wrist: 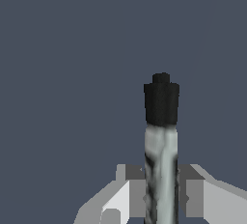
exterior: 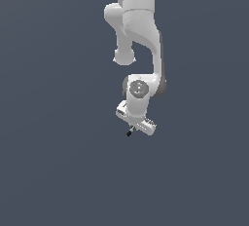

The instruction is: Pick up the object and move it to a goal position.

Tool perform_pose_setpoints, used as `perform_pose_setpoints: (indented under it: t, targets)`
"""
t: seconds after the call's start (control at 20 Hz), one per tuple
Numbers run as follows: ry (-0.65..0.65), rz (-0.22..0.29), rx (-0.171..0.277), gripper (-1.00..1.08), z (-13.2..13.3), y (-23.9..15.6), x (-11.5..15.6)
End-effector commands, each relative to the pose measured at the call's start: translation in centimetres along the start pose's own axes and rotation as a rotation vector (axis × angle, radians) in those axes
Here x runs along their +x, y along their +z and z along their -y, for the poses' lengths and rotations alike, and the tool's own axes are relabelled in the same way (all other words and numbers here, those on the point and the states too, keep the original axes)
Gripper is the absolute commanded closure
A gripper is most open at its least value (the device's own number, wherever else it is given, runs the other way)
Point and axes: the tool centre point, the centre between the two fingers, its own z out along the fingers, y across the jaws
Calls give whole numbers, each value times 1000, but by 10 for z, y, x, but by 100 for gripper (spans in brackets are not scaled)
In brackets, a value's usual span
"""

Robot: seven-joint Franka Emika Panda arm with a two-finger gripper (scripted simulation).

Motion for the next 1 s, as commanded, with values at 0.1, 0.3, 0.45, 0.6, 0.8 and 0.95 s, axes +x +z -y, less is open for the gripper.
perform_pose_setpoints:
  t: [0.1, 0.3, 0.45, 0.6, 0.8, 0.95]
  targets:
    - [0, 0, 0, 108, -7, -7, 5]
    - [0, 0, 0, 108, -23, -24, 19]
    - [0, 0, 1, 108, -41, -43, 34]
    - [0, 0, 1, 108, -63, -66, 52]
    - [0, 0, 1, 108, -91, -96, 77]
    - [0, 0, 1, 108, -108, -114, 92]
